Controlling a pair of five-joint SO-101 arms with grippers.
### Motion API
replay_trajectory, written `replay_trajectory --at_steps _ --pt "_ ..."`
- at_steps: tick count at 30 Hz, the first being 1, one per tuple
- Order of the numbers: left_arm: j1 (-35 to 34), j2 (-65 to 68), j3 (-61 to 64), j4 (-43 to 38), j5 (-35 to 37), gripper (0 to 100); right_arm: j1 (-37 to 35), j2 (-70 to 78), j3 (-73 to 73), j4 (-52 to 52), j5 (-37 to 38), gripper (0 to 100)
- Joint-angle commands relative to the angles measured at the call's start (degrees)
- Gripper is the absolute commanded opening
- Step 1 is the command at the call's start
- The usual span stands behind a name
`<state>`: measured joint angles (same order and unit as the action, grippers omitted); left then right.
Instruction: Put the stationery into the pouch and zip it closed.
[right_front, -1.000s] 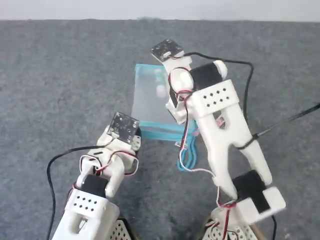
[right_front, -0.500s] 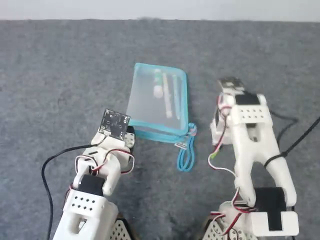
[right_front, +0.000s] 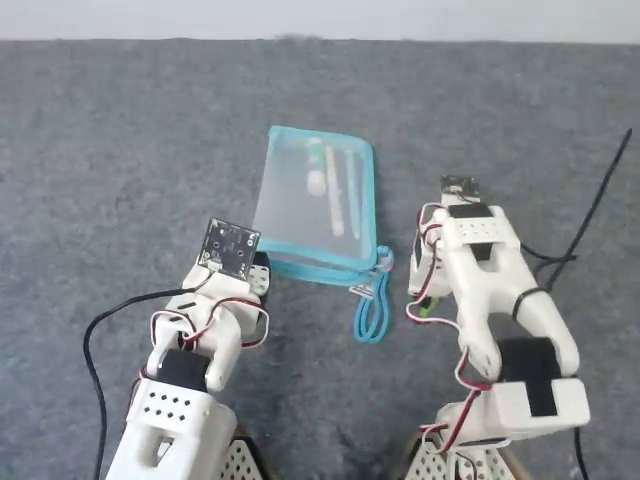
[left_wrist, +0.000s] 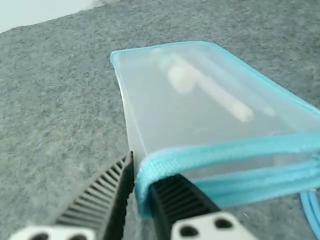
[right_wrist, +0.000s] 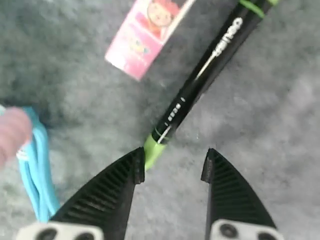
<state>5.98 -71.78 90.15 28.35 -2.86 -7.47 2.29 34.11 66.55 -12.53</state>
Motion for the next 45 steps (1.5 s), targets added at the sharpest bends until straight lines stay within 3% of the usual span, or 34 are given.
replay_trajectory --at_steps 1,12,18,25,34,41,45 --pt "-0.3 0.0 -2.0 -1.6 0.6 1 0.6 0.7 -0.4 -2.2 -1.3 18.9" --pt "-0.3 0.0 -1.9 -1.6 0.6 1 3.6 0.7 -0.2 -3.2 -0.8 5.1" --pt "-0.3 0.0 -1.9 -1.6 0.6 1 12.5 -1.5 -0.4 -2.2 7.2 0.7" --pt "-0.2 0.1 -1.9 -1.6 0.6 1 15.8 -21.1 0.1 2.3 17.8 0.7" --pt "-0.2 0.1 -1.9 -1.6 0.6 1 0.0 -44.9 0.0 13.1 28.8 0.6" --pt "-0.2 0.1 -1.5 -1.6 0.4 1 -13.2 -53.4 0.0 19.7 31.0 0.6" --pt "-0.2 0.1 -1.4 -1.6 0.4 1 -20.5 -55.7 0.0 25.0 37.5 0.6"
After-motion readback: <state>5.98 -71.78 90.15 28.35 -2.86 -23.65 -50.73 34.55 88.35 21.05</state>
